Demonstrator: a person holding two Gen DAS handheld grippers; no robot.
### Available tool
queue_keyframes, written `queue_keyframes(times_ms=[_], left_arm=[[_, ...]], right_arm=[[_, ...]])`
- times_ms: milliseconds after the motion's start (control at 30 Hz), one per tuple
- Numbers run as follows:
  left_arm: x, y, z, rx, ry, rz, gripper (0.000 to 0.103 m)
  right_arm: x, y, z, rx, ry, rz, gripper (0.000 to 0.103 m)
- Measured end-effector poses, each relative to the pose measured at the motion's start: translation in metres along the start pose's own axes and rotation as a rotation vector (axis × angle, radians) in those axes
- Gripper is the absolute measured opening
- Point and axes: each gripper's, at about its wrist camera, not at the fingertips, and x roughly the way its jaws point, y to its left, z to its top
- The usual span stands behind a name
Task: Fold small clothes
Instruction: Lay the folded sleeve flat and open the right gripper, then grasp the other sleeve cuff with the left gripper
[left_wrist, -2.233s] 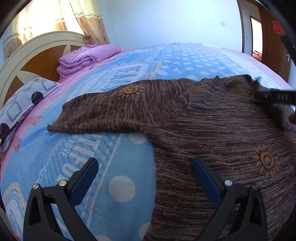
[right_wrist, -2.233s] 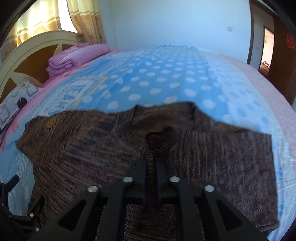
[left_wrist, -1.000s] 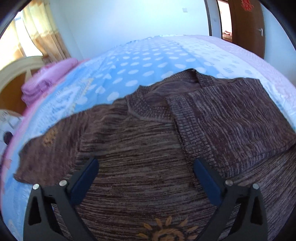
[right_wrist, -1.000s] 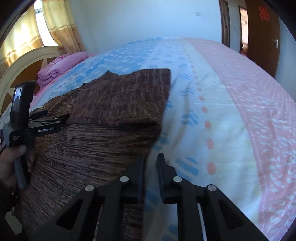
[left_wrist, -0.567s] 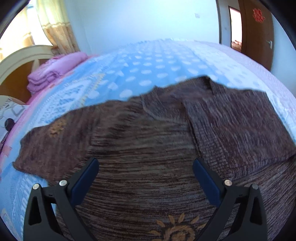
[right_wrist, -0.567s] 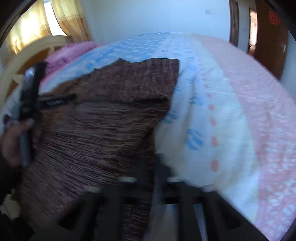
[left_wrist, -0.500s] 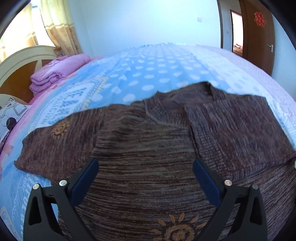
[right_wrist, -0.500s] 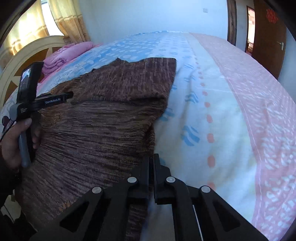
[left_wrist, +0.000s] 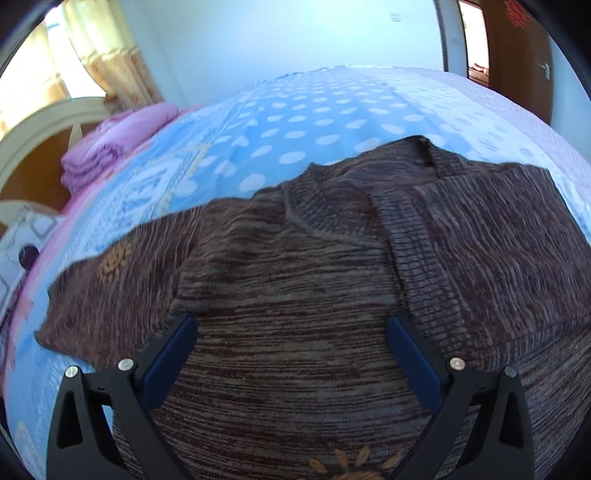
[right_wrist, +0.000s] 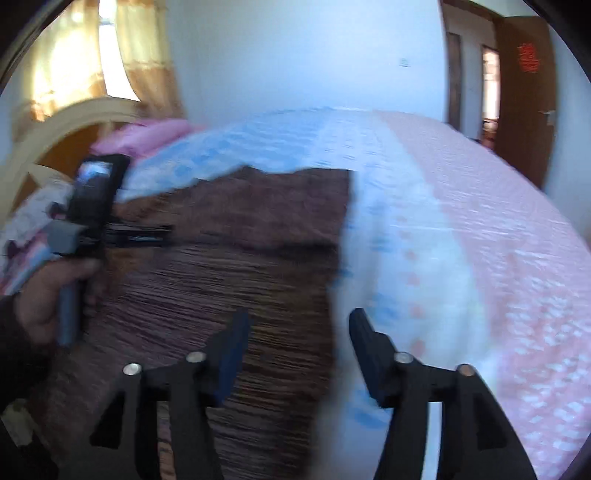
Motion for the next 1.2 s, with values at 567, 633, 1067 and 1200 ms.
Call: queue_keyframes(times_ms=[567,633,1067,1200], left_arm=[[-0.023,0.029,-0.017,-0.036,-0.056,-0.007,0.103],[-0.022,0.031,-0.02,-0.026,-0.045,-0.004,0.103],[-0.037,0.094,-0.027,-0.113,-0.047,0.01,0.103],[-0.026,0.117,-0.028,-0.142,-0.01,0.052,0.103]], right_arm=[[0.025,0.029,-0.022,-0.062,0.046,0.04,0.083],[0.027,0.035,-0.025,-0.099,0.049,0.01,0.085],[0.029,0.036,-0.027,-0.112,0.045,0.002,0.087],[0.029,0.036,-0.027,-0.113,0.043,0.0,0.087]])
